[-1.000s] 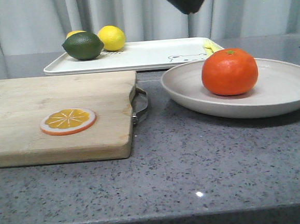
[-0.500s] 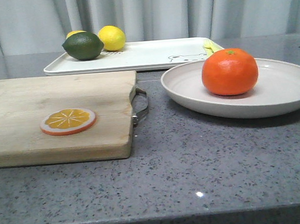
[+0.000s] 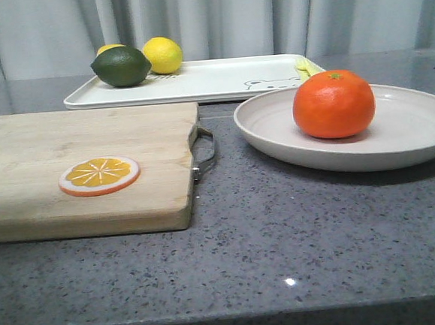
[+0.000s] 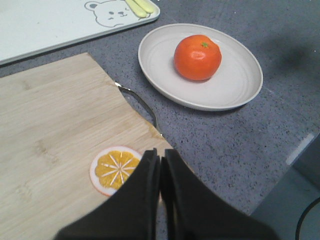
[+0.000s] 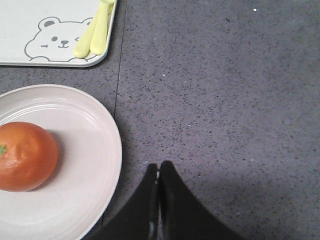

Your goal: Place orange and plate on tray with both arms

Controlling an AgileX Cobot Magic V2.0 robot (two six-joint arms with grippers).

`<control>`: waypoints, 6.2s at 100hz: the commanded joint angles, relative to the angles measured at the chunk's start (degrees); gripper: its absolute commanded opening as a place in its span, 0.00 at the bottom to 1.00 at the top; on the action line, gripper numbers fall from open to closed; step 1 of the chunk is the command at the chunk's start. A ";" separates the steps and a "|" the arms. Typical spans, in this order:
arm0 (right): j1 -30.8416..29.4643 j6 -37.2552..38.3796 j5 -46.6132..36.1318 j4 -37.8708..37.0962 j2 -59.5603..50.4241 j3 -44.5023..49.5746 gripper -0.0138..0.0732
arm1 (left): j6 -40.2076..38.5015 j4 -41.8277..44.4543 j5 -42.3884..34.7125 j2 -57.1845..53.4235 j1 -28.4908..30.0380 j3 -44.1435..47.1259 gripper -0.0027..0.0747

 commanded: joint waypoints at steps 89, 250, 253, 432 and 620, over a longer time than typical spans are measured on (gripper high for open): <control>5.69 -0.36 15.69 1.86 35.17 -21.96 0.59 | -1.24 -0.34 -4.43 -5.88 0.11 3.66 0.01; -2.47 -11.22 16.41 24.32 36.72 -29.86 0.08 | -1.24 -0.44 -5.35 -5.88 0.11 3.66 0.01; -2.25 -11.22 16.53 24.49 37.17 -30.77 0.08 | -1.24 -0.44 -5.47 -5.88 0.11 3.66 0.01; 2.32 -1.62 25.82 28.39 83.34 -94.11 0.31 | -1.24 -0.44 -11.17 -5.62 0.11 3.79 0.01; 2.32 -10.89 32.63 23.12 40.27 -61.11 0.08 | -1.24 -0.44 -11.06 -5.62 0.11 4.12 0.01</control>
